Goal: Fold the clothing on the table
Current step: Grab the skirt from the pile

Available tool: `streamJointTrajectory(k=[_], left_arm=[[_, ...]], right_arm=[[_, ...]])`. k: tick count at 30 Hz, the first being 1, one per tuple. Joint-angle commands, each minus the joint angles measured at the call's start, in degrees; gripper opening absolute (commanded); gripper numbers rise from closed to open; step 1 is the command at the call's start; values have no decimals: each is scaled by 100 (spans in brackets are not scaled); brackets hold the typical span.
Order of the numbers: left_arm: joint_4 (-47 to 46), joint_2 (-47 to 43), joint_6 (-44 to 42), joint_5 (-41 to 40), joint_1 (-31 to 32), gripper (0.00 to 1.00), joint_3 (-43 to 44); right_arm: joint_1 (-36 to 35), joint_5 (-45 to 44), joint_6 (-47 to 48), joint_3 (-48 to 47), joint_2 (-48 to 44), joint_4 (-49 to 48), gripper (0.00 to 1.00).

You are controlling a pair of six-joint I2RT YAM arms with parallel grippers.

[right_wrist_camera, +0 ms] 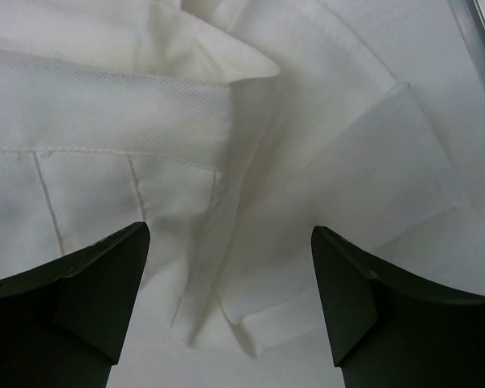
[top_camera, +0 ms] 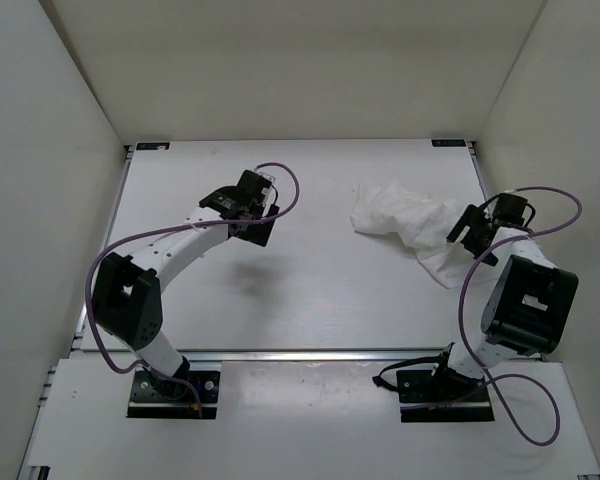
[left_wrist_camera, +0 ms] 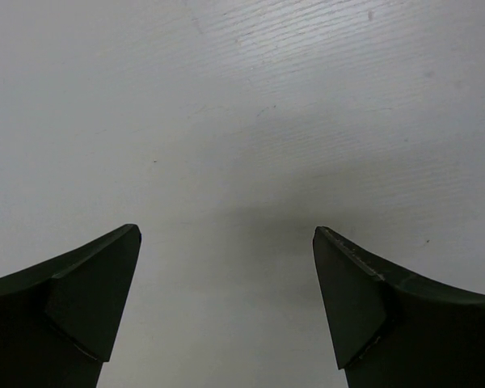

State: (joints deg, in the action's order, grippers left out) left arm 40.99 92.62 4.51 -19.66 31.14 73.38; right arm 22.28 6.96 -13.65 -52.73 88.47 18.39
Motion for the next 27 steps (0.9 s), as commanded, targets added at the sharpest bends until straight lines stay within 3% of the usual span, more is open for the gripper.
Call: streamJointTrajectory(k=[1, 5, 10, 14, 17, 20, 22, 27], left_arm=[[14, -59, 49, -408, -292, 99, -35], [-283, -384, 190, 1012, -975, 99, -166], [-286, -420, 402, 1473, -1715, 99, -255], [-179, -472, 33, 1105, -1567, 98, -289], [-319, -648, 146, 727, -1496, 98, -473], [-434, -850, 366, 665, -1496, 99, -728], [-451, -930, 437, 1006, -1575, 99, -747], [-443, -781, 367, 1429, -1514, 99, -405]], right_arm=[[-101, 16, -93, -308, -14, -546, 78], [-216, -55, -111, -282, 170, -732, 72], [-268, 174, -138, -615, 627, -759, 63], [-382, -89, 28, -808, 812, -670, 63], [-435, -99, 125, -739, 830, -793, 57], [-365, -2, 126, -686, 821, -890, 30], [-339, 181, 134, -747, 804, -934, 0], [-733, 894, 441, -905, 436, -1049, 0]])
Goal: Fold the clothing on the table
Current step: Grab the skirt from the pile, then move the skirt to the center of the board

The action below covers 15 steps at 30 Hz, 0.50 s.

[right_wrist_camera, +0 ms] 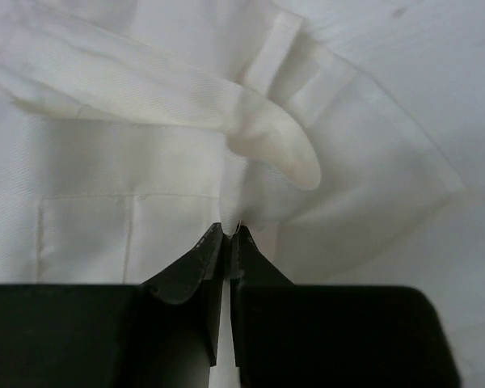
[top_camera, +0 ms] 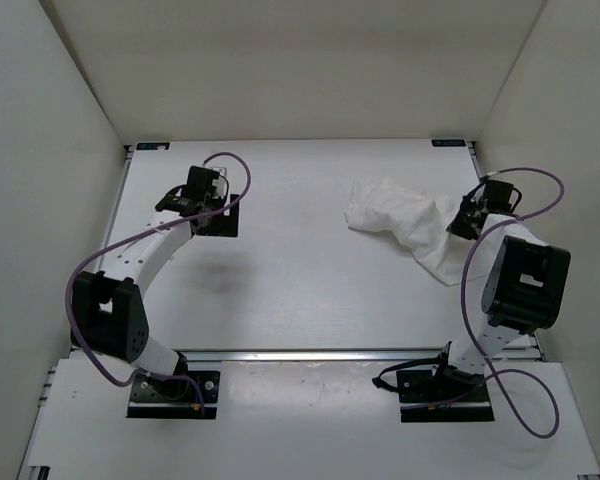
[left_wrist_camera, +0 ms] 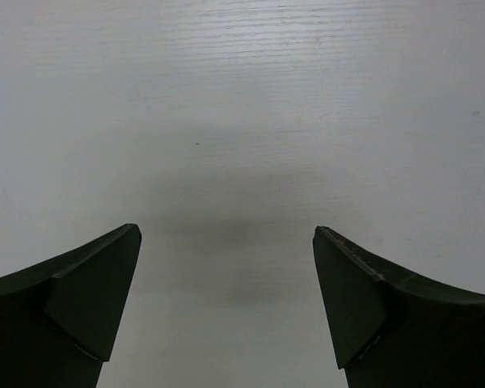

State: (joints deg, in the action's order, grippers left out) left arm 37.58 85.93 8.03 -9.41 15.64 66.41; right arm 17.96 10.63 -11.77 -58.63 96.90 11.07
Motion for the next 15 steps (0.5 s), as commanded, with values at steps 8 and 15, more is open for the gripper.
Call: streamJointTrajectory(k=[8, 15], left_arm=[[-594, 12, 84, 1616, -34, 99, 733], [-832, -24, 59, 1996, -245, 99, 952]], right_arm=[[-2609, 1476, 35, -316, -1902, -360, 0], [-3430, 2757, -1080, 1474, -3246, -607, 0]])
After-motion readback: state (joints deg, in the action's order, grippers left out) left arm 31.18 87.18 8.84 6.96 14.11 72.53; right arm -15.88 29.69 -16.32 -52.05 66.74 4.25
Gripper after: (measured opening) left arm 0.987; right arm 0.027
